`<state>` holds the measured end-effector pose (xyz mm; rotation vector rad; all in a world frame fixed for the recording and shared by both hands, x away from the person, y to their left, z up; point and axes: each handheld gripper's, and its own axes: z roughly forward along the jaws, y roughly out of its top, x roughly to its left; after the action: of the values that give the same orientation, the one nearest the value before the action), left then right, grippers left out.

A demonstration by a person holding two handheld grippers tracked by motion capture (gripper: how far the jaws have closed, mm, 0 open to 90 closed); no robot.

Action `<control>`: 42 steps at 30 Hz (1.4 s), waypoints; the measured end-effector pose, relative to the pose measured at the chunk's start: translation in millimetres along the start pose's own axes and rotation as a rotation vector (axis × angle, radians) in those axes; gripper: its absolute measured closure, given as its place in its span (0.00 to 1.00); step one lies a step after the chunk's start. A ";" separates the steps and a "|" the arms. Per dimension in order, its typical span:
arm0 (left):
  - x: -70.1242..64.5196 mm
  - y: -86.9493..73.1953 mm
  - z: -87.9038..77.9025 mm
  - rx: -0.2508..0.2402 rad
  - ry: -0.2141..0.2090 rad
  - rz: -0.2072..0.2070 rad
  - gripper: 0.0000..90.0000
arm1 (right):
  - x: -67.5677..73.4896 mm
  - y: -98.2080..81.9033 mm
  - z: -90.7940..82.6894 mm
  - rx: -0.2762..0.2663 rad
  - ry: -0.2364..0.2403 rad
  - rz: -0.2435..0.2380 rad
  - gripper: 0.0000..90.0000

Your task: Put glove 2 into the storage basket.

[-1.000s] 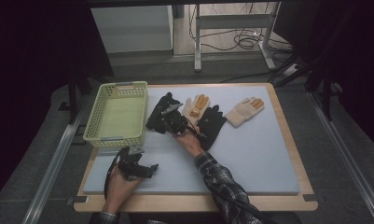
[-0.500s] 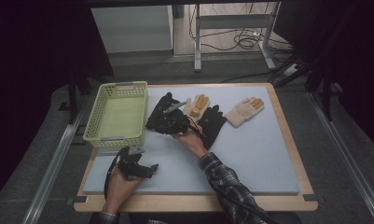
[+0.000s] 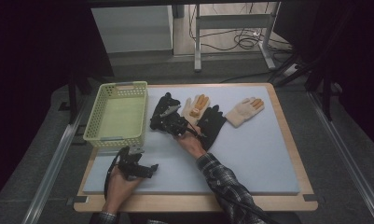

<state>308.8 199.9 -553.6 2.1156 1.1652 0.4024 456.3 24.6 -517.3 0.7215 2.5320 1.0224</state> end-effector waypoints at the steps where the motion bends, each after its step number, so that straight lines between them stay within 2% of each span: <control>1: 0.0 0.0 0.0 0.000 0.000 0.000 0.00 | 0.0 0.0 0.0 0.000 0.000 0.000 0.98; 2: 0.1 0.0 0.0 0.000 0.001 0.001 0.00 | 1.1 -2.3 -17.3 -0.021 0.017 -0.007 0.98; 6: 0.3 0.1 -0.1 0.001 0.002 0.004 0.00 | 7.4 -17.3 -55.4 -0.037 0.074 0.002 0.98; 7: 0.3 0.1 -0.1 0.001 0.002 0.004 0.00 | 7.4 -17.3 -55.4 -0.037 0.074 0.002 0.98; 9: 0.0 0.1 0.1 -0.002 0.002 0.000 0.00 | 15.1 -33.8 -70.4 -0.010 0.127 0.011 0.96; 10: 0.0 0.1 0.2 -0.003 0.002 -0.002 0.00 | 19.9 -46.3 -78.5 0.027 0.174 0.014 0.91; 11: 0.0 0.1 0.2 -0.003 0.002 -0.002 0.00 | 19.9 -46.3 -78.5 0.027 0.174 0.014 0.91; 12: 0.0 0.1 0.1 -0.003 0.002 -0.001 0.00 | 18.7 -54.9 -87.9 0.006 0.202 0.026 0.75; 13: -0.1 0.1 0.1 -0.003 0.002 -0.003 0.00 | 14.9 -55.7 -90.8 -0.010 0.189 0.030 0.70; 14: -0.1 0.1 0.1 -0.003 0.002 -0.003 0.00 | 14.9 -55.7 -90.8 -0.010 0.189 0.030 0.70; 16: 0.3 0.1 -0.1 0.001 0.001 0.003 0.00 | 5.4 -52.3 -90.6 -0.033 0.145 0.045 0.67; 17: 0.6 0.2 0.0 0.001 0.001 0.006 0.00 | -1.9 -45.9 -82.1 -0.046 0.131 0.061 0.61; 20: 0.4 0.1 -0.1 0.001 0.001 0.003 0.00 | -2.3 -35.1 -60.5 -0.044 0.086 0.033 0.51; 24: 0.2 0.0 -0.1 -0.001 -0.001 -0.001 0.00 | -0.6 -27.8 -26.5 0.021 0.040 0.010 0.39; 25: 0.2 0.0 -0.1 -0.001 -0.001 -0.001 0.00 | -0.6 -27.8 -26.5 0.021 0.040 0.010 0.39; 26: 0.2 0.0 -0.1 0.000 -0.001 -0.001 0.00 | -0.5 -29.9 -15.4 0.062 0.044 0.016 0.49; 27: 0.2 0.0 -0.1 0.001 -0.001 -0.001 0.00 | -3.0 -31.3 -15.8 0.050 0.094 0.064 0.63; 28: 0.5 0.1 -0.1 0.001 0.000 0.002 0.00 | -3.2 -32.8 -16.7 0.053 0.085 0.085 0.80; 29: 0.2 0.0 -0.1 0.001 0.000 -0.001 0.00 | -2.4 -34.0 -17.8 0.056 0.053 0.052 0.88; 30: 0.2 0.0 -0.1 0.001 0.000 -0.001 0.00 | -2.5 -34.3 -19.0 0.058 0.054 0.055 0.92; 31: 0.2 0.0 -0.1 0.001 0.000 -0.001 0.00 | -2.7 -34.1 -20.4 0.062 0.055 0.061 0.94; 35: 0.1 0.0 0.1 -0.003 0.000 -0.005 0.00 | 3.4 -34.9 -31.1 0.044 0.040 0.027 0.95; 39: 0.7 0.1 -0.3 0.002 0.000 0.002 0.00 | 16.7 -40.3 -59.9 0.000 0.068 0.023 0.95; 40: 0.5 0.1 0.0 -0.004 0.000 -0.001 0.00 | 22.2 -46.4 -75.6 -0.014 0.081 0.040 0.95; 41: 0.5 0.1 0.0 -0.004 0.000 -0.002 0.00 | 24.6 -50.7 -82.6 -0.020 0.087 0.046 0.95; 42: 0.5 0.1 0.0 -0.004 0.000 -0.002 0.00 | 24.6 -50.7 -82.6 -0.020 0.087 0.046 0.95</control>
<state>309.1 200.3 -553.6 2.1109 1.1654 0.4033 381.2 -38.6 -498.5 0.7482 2.5860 1.1157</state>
